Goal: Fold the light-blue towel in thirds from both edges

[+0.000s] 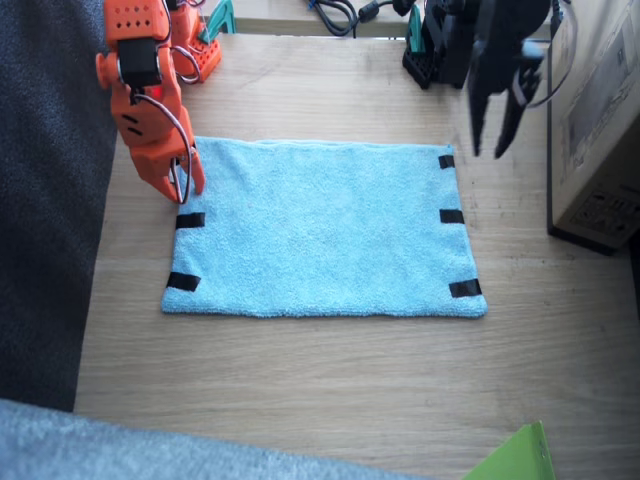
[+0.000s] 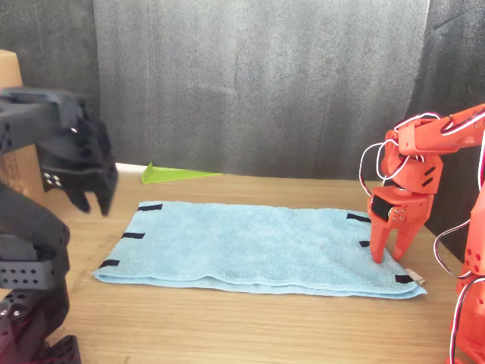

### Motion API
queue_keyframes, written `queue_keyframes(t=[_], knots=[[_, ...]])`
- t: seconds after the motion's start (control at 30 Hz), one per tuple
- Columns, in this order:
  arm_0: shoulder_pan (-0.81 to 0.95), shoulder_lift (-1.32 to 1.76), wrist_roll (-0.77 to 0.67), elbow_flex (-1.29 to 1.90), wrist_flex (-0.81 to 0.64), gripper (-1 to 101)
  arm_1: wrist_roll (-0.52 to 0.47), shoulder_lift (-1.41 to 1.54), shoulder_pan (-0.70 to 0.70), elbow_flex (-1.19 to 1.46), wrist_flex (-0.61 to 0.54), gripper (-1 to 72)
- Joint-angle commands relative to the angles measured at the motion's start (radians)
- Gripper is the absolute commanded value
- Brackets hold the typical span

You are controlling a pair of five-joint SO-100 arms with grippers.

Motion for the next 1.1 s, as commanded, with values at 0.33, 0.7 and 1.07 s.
queue_keyframes(t=[0.33, 0.7, 1.07], knots=[[-0.035, -0.23, -0.003, -0.083, -0.034, 23, 0.026, 0.0, 0.026, -0.009, -0.018, 20.0], [-0.072, -0.431, -0.005, -0.264, -0.029, 23, 0.025, 0.006, 0.025, -0.009, -0.012, 20.1], [-0.055, -0.508, 0.0, -0.31, -0.037, 23, 0.015, 0.002, 0.021, -0.009, -0.012, 20.1]])
